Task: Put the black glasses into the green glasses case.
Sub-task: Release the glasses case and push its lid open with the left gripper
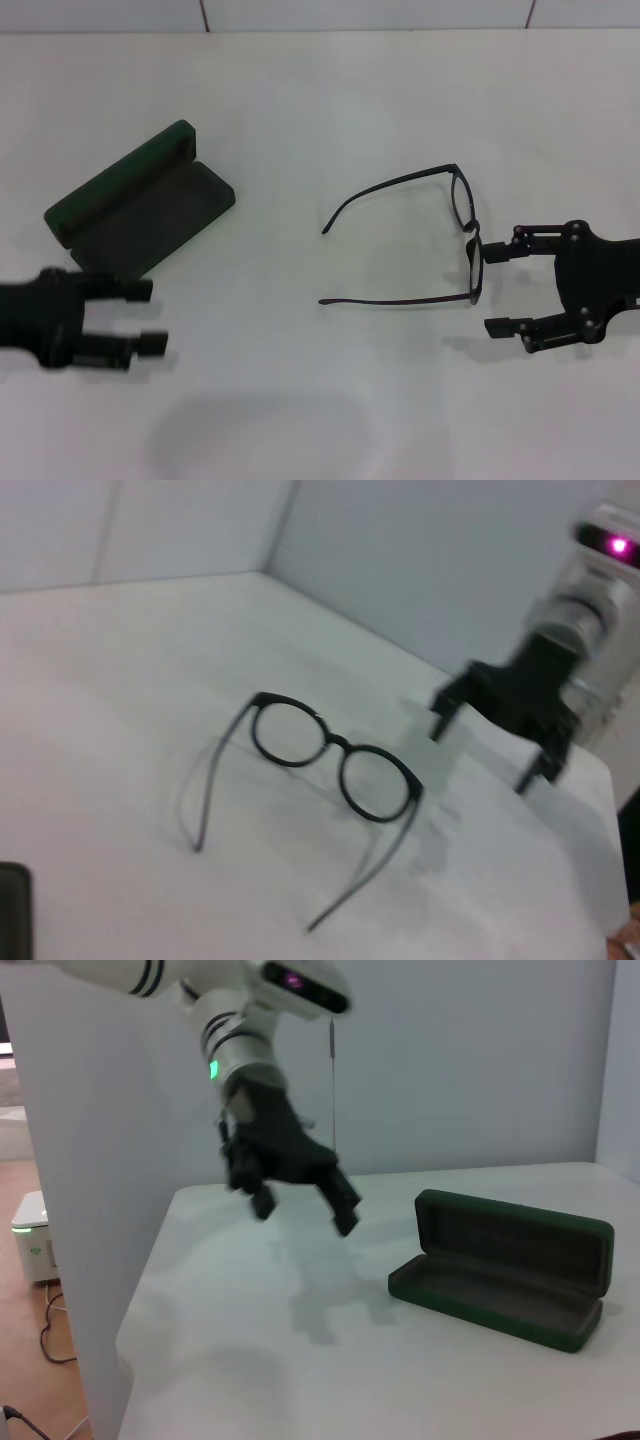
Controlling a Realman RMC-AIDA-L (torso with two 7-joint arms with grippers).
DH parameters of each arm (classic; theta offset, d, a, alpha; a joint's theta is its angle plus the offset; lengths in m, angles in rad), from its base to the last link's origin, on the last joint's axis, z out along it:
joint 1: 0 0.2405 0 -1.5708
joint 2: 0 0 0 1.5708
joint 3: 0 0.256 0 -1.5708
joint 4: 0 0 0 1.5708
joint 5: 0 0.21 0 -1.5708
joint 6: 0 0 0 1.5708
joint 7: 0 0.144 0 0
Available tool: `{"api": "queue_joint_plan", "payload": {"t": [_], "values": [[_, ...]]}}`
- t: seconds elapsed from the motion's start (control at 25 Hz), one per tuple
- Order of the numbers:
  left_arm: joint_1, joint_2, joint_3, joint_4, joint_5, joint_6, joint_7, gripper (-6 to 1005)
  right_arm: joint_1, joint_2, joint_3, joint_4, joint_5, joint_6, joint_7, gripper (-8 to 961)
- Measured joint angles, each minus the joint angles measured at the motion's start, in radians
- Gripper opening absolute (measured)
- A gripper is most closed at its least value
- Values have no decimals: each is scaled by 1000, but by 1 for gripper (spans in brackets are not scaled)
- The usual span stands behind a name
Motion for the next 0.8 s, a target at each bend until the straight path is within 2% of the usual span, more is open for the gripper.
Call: {"api": "queue_joint_plan", "payload": {"t": [0.08,0.2,0.48,0.64,0.8], "values": [[-42,14,-5,11,31,0,-90,854,0,0,0,0,0,0,0,798],[-93,21,-7,85,98,-17,-217,853,1,1,0,0,0,-1,3,798],[-253,-8,-5,338,326,-63,-446,852,2,1,0,-10,-1,-4,14,798],[-368,-9,1,334,491,-107,-490,851,7,1,-1,-11,-1,-6,14,798],[-438,-15,2,287,638,-165,-500,851,23,4,-5,-11,-1,-3,14,798]]}}
